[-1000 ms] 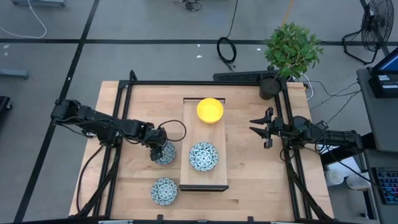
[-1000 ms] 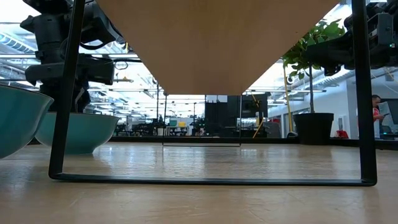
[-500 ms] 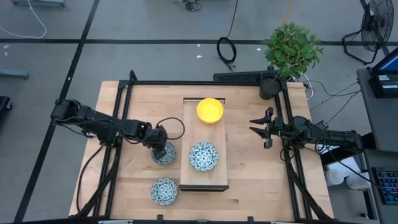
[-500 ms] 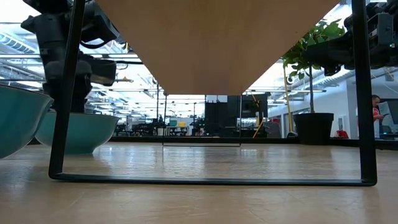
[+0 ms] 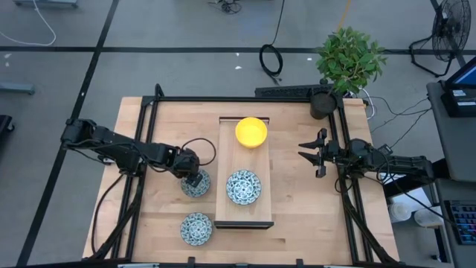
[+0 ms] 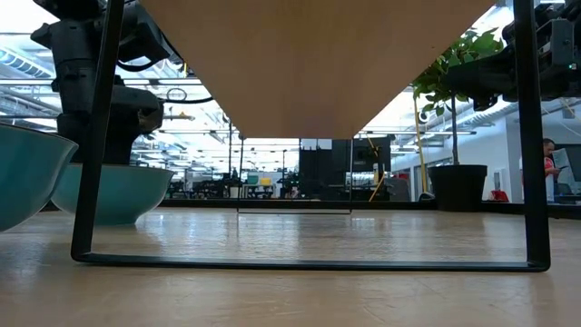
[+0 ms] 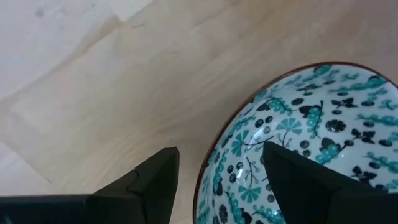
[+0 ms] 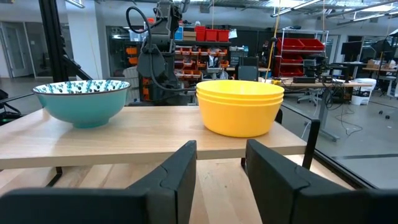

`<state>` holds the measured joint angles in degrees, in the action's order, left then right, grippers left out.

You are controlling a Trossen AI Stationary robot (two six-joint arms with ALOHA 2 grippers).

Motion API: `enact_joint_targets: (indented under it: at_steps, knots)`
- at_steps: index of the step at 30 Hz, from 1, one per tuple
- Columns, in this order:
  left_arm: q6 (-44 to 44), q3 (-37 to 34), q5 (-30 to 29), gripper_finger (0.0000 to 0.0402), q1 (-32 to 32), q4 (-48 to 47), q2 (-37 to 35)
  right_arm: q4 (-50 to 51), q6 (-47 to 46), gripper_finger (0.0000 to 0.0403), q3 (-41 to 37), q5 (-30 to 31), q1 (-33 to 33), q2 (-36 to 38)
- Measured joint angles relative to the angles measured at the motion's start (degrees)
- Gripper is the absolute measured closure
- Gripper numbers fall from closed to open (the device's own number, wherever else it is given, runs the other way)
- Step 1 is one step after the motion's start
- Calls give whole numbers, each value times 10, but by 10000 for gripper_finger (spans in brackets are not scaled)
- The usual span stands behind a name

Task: Pick & Place Mini bowls
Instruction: Stack the bottom blue patterned bowl on top of the blue patterned bowl on the shelf

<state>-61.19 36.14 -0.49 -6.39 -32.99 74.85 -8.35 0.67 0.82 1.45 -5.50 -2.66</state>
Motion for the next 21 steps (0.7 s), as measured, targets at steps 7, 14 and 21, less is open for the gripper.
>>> enact_joint_targets:
  at_steps: [7,14,21]
  knots:
    - [-83,0,0,165,0,0,0,0,0,277,0,0,0,0]
    - [-123,0,28,165,0,0,0,0,0,277,0,0,0,0]
    - [-138,0,40,165,0,-1,0,0,0,277,0,0,0,0]
